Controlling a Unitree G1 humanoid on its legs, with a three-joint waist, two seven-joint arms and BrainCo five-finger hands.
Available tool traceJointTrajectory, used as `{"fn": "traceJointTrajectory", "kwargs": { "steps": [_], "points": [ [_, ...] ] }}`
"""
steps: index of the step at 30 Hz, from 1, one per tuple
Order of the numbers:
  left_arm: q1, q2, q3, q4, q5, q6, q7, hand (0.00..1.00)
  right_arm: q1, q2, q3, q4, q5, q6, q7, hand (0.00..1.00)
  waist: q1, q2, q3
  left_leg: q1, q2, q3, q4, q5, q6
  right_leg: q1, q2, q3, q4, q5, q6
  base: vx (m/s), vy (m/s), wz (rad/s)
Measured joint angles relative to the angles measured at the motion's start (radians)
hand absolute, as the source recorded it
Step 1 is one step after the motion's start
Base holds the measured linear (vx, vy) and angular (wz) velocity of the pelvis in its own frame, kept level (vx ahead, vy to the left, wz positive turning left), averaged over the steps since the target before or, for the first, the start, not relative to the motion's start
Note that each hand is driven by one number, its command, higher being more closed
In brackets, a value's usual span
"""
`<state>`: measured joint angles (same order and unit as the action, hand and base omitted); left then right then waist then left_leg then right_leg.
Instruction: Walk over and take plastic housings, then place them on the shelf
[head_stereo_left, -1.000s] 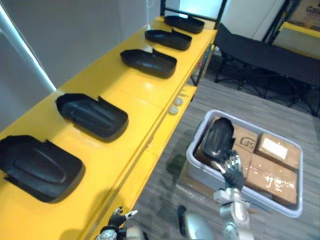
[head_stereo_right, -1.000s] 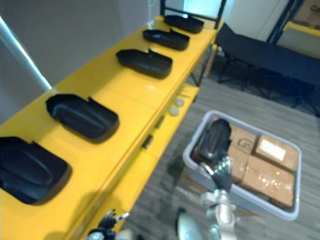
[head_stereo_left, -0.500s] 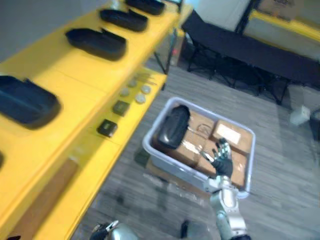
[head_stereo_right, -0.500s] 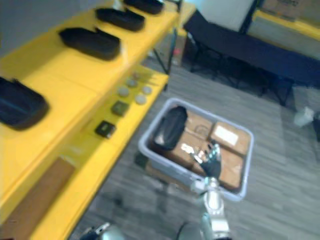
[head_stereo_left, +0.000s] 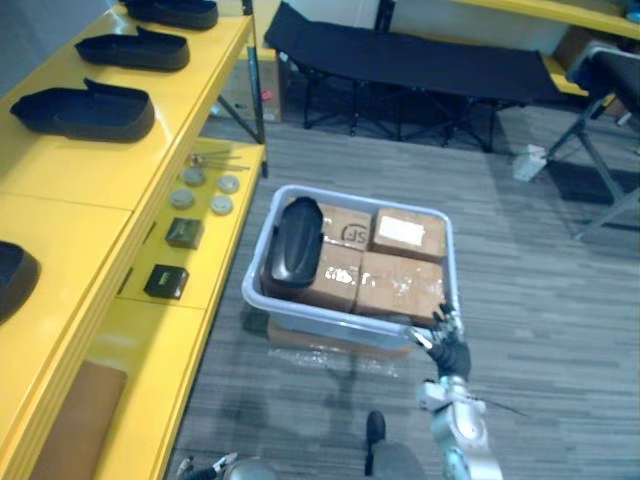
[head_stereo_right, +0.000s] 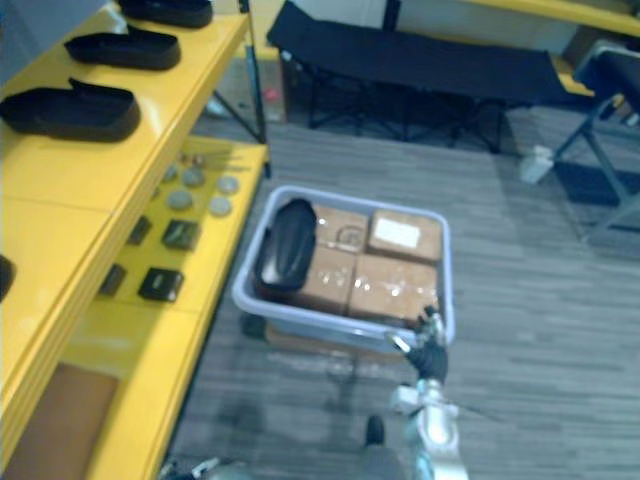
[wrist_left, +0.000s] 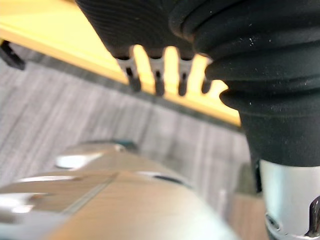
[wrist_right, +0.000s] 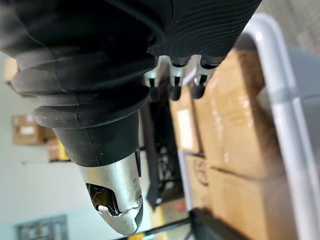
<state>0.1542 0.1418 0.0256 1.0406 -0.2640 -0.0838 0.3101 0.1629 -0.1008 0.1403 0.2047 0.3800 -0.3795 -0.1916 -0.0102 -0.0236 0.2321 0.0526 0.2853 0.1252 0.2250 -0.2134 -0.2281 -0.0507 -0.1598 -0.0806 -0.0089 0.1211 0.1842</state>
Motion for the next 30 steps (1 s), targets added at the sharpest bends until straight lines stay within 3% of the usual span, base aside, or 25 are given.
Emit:
{"fn": "traceJointTrajectory", "kwargs": {
  "steps": [2,4,5,7,8,11,14,16,18,23,26,30],
  "points": [
    [0.001,-0.018,0.006,0.000,-0.041,0.000,0.000,0.00,-0.010,0.000,0.005,0.001,0.000,0.011,0.012,0.00,0.003,0.014,0.006,-0.011,0.001,-0.032,0.026,0.001,0.002,0.022,0.004,-0.006,-0.023,0.008,-0.003,0.03,-0.006,0.11],
    [0.010,-0.045,0.019,-0.001,-0.049,-0.002,-0.001,0.00,-0.011,-0.007,0.014,0.003,0.000,0.040,0.021,0.00,0.006,0.046,0.011,-0.040,0.005,-0.037,0.077,0.004,0.007,0.058,0.002,-0.035,-0.048,0.012,-0.005,0.00,-0.017,0.38],
    [0.016,-0.055,0.021,-0.004,-0.041,-0.010,0.000,0.00,-0.007,-0.008,0.019,0.013,-0.002,0.059,0.019,0.00,0.004,0.066,0.011,-0.065,0.015,-0.027,0.113,0.011,0.017,0.078,0.002,-0.074,-0.056,0.005,-0.011,-0.02,-0.032,0.80],
    [0.014,-0.061,0.020,-0.015,-0.031,-0.013,0.001,0.00,-0.008,-0.009,0.018,0.018,-0.014,0.083,0.002,0.00,0.001,0.076,0.018,-0.108,0.023,0.024,0.148,0.040,0.059,0.103,-0.007,-0.138,-0.071,-0.004,-0.023,-0.06,-0.041,1.01],
    [0.015,-0.060,0.011,-0.035,-0.029,-0.016,0.002,0.00,-0.011,-0.010,-0.005,0.017,-0.033,0.083,-0.028,0.00,0.001,0.074,0.026,-0.144,0.021,0.089,0.136,0.076,0.068,0.106,-0.023,-0.195,-0.071,0.000,-0.019,-0.07,-0.023,0.95],
    [0.018,-0.065,0.007,-0.053,-0.009,-0.017,0.000,0.00,-0.029,-0.015,-0.045,0.017,-0.047,0.082,-0.069,0.00,0.016,0.082,0.027,-0.139,-0.005,0.094,0.035,0.099,0.042,0.091,-0.036,-0.227,-0.068,0.009,-0.010,-0.04,0.014,0.56],
    [0.011,-0.043,0.004,-0.092,0.006,-0.012,0.001,0.00,-0.098,-0.018,-0.064,0.017,-0.062,0.082,-0.119,0.00,0.040,0.049,0.086,-0.145,-0.034,0.100,0.025,0.110,0.041,0.065,-0.068,-0.218,-0.050,0.016,-0.002,-0.12,0.102,0.02],
    [-0.005,-0.021,-0.005,-0.101,-0.014,-0.011,0.001,0.00,-0.150,-0.014,-0.070,0.017,-0.060,0.081,-0.165,0.00,0.055,0.009,0.117,-0.192,-0.056,0.093,0.027,0.107,0.055,0.026,-0.088,-0.218,-0.051,0.027,0.001,-0.12,0.094,0.08],
    [-0.012,-0.012,-0.009,-0.115,-0.026,-0.011,0.001,0.00,-0.186,-0.014,-0.081,0.018,-0.059,0.081,-0.194,0.00,0.065,-0.001,0.134,-0.216,-0.071,0.077,0.028,0.107,0.055,0.012,-0.100,-0.222,-0.050,0.031,0.000,-0.07,0.088,0.18],
    [-0.037,-0.023,-0.009,-0.138,-0.051,-0.027,0.001,0.00,-0.457,-0.028,-0.148,0.126,-0.060,0.085,-0.341,0.00,0.092,0.028,0.194,-0.288,-0.091,0.004,0.069,0.116,0.063,-0.005,-0.110,-0.271,-0.026,0.037,0.007,-0.01,0.053,0.34],
    [-0.039,-0.035,-0.009,-0.158,-0.051,-0.039,-0.001,0.00,-0.671,-0.098,-0.204,0.264,-0.061,0.140,-0.428,0.00,0.138,0.039,0.214,-0.338,-0.098,-0.035,0.093,0.116,0.064,-0.032,-0.113,-0.291,-0.009,0.037,0.006,-0.01,0.053,0.19],
    [-0.049,-0.043,-0.012,-0.156,-0.051,-0.044,-0.014,0.00,-0.835,-0.193,-0.240,0.406,-0.062,0.171,-0.507,0.00,0.167,0.060,0.238,-0.368,-0.103,-0.069,0.114,0.114,0.068,-0.060,-0.123,-0.306,0.053,0.014,0.001,-0.03,0.040,0.19]
  ]
}}
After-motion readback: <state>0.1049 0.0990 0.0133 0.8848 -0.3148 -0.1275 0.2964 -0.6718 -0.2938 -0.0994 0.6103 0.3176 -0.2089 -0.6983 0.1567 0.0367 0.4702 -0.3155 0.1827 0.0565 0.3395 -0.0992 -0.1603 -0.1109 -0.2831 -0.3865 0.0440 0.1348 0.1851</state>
